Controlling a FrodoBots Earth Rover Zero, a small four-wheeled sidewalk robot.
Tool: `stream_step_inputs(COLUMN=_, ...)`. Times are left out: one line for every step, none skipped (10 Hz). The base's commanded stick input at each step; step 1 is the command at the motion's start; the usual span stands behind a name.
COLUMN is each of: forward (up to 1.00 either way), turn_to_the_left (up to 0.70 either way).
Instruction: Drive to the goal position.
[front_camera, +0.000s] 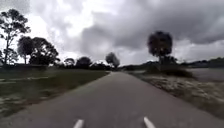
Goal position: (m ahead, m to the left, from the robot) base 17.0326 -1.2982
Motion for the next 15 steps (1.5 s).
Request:
stream_step_inputs(forward=0.7, turn_to_the_left=0.0)
stream_step_inputs(forward=0.7, turn_to_the_left=0.0)
stream_step_inputs(forward=0.7, turn_to_the_left=0.0)
stream_step_inputs(forward=0.7, turn_to_the_left=0.0)
stream_step_inputs(forward=0.7, turn_to_the_left=0.0)
stream_step_inputs(forward=0.7, turn_to_the_left=0.0)
stream_step_inputs(forward=0.7, turn_to_the_left=0.0)
stream_step_inputs(forward=0.7, turn_to_the_left=0.0)
stream_step_inputs(forward=0.7, turn_to_the_left=0.0)
stream_step_inputs(forward=0.7, turn_to_the_left=0.0)
stream_step_inputs(forward=0.7, turn_to_the_left=0.0)
stream_step_inputs(forward=0.7, turn_to_the_left=0.0)
stream_step_inputs(forward=0.7, turn_to_the_left=0.0)
stream_step_inputs(forward=0.7, turn_to_the_left=0.0)
stream_step_inputs(forward=0.7, turn_to_the_left=0.0)
